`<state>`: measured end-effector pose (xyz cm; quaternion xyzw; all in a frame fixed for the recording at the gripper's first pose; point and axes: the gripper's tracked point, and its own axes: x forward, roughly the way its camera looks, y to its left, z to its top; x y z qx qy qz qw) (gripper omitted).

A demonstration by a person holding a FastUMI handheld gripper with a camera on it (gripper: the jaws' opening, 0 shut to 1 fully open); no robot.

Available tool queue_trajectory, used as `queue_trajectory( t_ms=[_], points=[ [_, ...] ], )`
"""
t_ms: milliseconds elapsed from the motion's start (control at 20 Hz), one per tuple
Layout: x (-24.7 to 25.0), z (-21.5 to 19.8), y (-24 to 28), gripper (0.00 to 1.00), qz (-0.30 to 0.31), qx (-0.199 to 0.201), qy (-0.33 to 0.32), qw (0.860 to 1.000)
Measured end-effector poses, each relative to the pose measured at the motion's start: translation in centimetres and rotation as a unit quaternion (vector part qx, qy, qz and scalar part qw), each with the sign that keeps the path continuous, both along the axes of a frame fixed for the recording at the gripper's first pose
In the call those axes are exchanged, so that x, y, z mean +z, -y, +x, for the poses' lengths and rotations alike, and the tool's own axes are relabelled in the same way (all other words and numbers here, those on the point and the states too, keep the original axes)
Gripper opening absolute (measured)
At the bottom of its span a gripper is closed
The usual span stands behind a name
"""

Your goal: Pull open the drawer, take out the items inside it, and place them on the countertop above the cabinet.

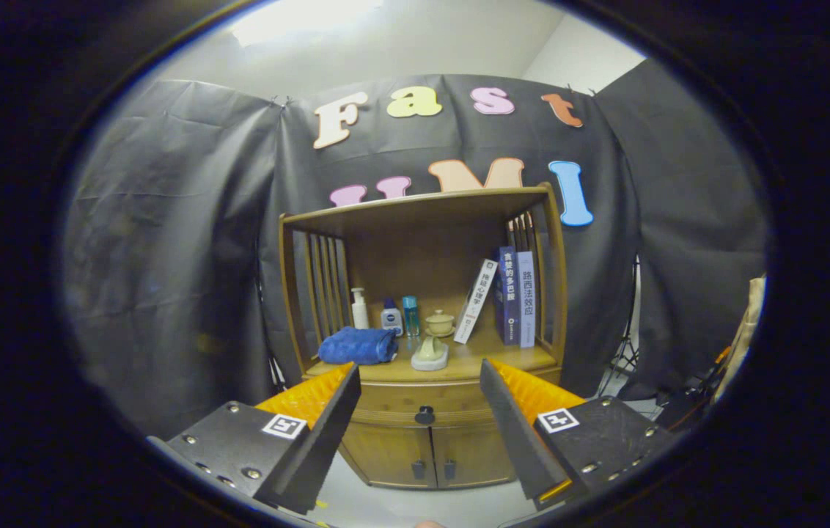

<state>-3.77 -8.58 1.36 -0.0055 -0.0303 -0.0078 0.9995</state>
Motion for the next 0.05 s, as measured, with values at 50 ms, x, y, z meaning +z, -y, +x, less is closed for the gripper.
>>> queue_trajectory(
  t_ms=[50],
  points=[
    [-0.15, 0.37, 0.35, 0.99, -0.007, -0.004, 0.011, 1.0]
  ],
)
